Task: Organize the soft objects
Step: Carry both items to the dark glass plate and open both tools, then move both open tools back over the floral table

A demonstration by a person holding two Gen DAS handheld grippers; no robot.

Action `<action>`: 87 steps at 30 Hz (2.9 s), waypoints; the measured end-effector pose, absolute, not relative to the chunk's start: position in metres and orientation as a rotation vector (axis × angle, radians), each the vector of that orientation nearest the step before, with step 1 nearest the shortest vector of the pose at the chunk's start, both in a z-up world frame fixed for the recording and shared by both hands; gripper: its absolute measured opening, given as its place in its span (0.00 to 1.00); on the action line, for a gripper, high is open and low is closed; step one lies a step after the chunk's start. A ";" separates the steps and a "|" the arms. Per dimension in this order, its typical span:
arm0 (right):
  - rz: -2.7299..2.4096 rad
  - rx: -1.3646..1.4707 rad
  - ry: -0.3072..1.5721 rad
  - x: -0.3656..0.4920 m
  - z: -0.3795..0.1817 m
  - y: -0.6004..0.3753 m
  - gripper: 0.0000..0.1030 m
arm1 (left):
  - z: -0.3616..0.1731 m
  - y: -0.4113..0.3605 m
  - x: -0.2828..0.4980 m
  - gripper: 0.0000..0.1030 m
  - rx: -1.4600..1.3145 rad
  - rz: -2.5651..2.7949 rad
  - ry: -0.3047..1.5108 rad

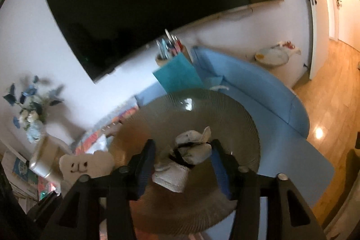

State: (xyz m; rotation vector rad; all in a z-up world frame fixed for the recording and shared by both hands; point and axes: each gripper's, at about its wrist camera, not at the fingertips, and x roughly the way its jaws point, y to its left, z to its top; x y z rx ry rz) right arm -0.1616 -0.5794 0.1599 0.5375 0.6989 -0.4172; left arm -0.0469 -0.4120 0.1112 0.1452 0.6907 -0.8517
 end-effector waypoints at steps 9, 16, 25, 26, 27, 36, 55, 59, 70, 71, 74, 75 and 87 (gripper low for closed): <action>-0.421 0.533 0.670 -0.184 0.168 -0.580 0.72 | 0.109 -0.408 -0.066 0.83 0.146 -0.921 0.674; -0.319 0.524 0.614 -0.205 0.179 -0.539 0.75 | 0.115 -0.360 -0.094 0.83 0.178 -0.884 0.640; 0.015 0.319 0.608 -0.194 0.178 -0.397 0.80 | 0.113 -0.213 -0.101 0.84 0.141 -0.515 0.641; 0.045 0.303 0.617 -0.189 0.176 -0.382 0.82 | 0.109 -0.199 -0.100 0.84 0.141 -0.469 0.645; 0.084 0.282 0.633 -0.180 0.171 -0.362 0.87 | 0.104 -0.178 -0.096 0.84 0.138 -0.401 0.650; 0.161 0.175 0.798 -0.097 0.102 -0.258 0.88 | 0.058 -0.061 -0.055 0.84 0.002 -0.162 0.700; 0.043 0.165 0.901 -0.047 0.047 -0.251 0.88 | 0.034 -0.061 -0.050 0.86 0.014 -0.251 0.710; 0.033 0.156 0.907 -0.046 0.047 -0.250 0.88 | 0.033 -0.057 -0.048 0.87 -0.011 -0.253 0.715; 0.040 0.138 0.906 -0.046 0.046 -0.245 0.88 | 0.032 -0.056 -0.047 0.87 -0.020 -0.249 0.721; 0.041 0.138 0.906 -0.046 0.046 -0.245 0.88 | 0.032 -0.056 -0.047 0.87 -0.020 -0.248 0.722; 0.043 0.138 0.906 -0.046 0.045 -0.244 0.88 | 0.032 -0.056 -0.047 0.87 -0.022 -0.249 0.723; 0.043 0.138 0.906 -0.046 0.045 -0.244 0.88 | 0.032 -0.056 -0.047 0.87 -0.022 -0.249 0.723; 0.041 0.136 0.910 -0.046 0.045 -0.242 0.88 | 0.030 -0.055 -0.045 0.87 -0.023 -0.245 0.733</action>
